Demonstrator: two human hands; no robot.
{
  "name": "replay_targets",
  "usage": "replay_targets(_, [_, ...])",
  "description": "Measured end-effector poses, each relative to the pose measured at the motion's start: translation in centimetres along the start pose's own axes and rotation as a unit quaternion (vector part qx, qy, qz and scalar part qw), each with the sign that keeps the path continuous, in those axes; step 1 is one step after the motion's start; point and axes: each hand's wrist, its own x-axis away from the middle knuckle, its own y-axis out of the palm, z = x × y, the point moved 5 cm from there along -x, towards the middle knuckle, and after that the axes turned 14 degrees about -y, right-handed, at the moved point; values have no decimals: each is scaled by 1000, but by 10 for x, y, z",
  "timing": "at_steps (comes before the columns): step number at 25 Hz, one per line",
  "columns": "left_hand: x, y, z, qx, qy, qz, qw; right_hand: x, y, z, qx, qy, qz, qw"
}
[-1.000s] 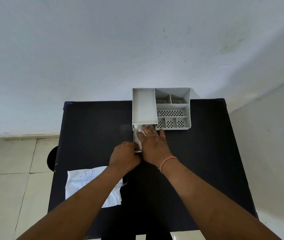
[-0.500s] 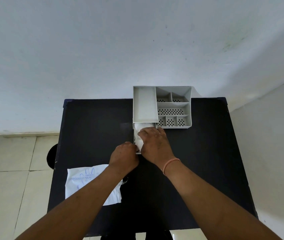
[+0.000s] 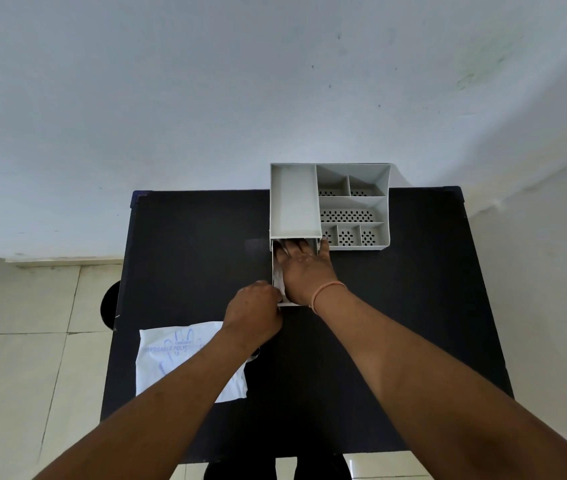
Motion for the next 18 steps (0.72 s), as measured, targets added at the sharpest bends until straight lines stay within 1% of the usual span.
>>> replay_targets(3, [0, -3, 1, -7, -7, -3, 1000, 6, -14, -4, -53, 2, 26, 998])
replay_targets(6, [3, -6, 3, -14, -11, 1, 1000, 26, -24, -8, -79, 29, 103, 991])
replay_targets(9, [6, -10, 5, 3, 6, 23, 1000, 46, -12, -5, -116, 63, 191, 973])
replay_targets(10, [7, -11, 7, 4, 13, 32, 999, 50, -4, -2, -134, 65, 201, 968])
replay_targets(13, [6, -8, 10, 2, 21, 37, 999, 54, 21, 0, -157, 20, 160, 974])
replay_targets(15, [4, -5, 9, 18, 19, 32, 999, 52, 28, -1, -185, -5, 145, 972])
replay_targets(18, [5, -2, 7, 2, 20, 24, 1000, 54, 25, 5, -263, 11, 174, 949])
